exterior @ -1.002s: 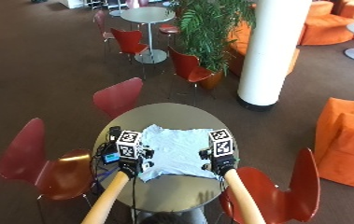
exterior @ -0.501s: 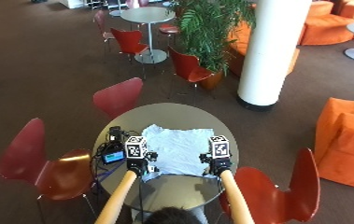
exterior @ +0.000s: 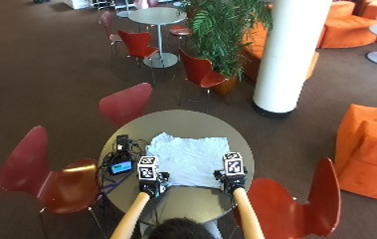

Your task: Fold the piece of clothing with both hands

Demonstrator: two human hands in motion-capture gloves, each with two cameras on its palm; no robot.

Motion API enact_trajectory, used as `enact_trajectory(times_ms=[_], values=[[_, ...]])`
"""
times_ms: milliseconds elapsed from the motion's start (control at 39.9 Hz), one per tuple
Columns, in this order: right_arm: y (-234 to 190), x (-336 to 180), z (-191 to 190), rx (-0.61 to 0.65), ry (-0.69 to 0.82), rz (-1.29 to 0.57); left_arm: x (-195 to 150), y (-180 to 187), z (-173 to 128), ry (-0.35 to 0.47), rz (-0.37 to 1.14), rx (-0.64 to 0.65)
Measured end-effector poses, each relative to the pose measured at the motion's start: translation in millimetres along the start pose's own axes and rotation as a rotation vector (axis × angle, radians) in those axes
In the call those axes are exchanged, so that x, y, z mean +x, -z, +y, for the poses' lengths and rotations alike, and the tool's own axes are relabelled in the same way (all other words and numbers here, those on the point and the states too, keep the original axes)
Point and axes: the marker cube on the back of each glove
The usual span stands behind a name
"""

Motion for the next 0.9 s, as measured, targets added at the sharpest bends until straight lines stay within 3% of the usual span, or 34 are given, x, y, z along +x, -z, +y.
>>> enact_trajectory(times_ms=[175, 376, 451, 576, 726, 827, 902], values=[[-3.3, 6.1, 6.3, 0.095, -0.105, 0.025, -0.2, -0.6, -2.8, 0.016, -0.02, 0.118], [-2.8, 2.2, 1.4, 0.292, -0.075, 0.118, 3.1, 0.5, 0.4, 0.005, -0.146, 0.249], [-6.1, 1.1, 11.7, 0.244, -0.067, 0.193, 5.2, 0.8, 6.3, -0.029, -0.196, 0.26], [-6.6, 0.4, 33.2, 0.131, 0.002, 0.247, 5.7, -0.2, 32.4, -0.092, -0.211, 0.14], [-12.3, 16.2, 55.3, 0.016, 0.041, 0.285, -3.2, -13.8, 45.0, -0.246, -0.159, 0.088], [-14.2, 18.9, 75.2, -0.009, 0.201, 0.188, -7.6, -3.1, 85.2, -0.323, -0.133, 0.128], [1.4, 21.8, 100.3, 0.008, 0.234, 0.169, -7.1, 14.4, 114.2, -0.353, -0.126, 0.162]])
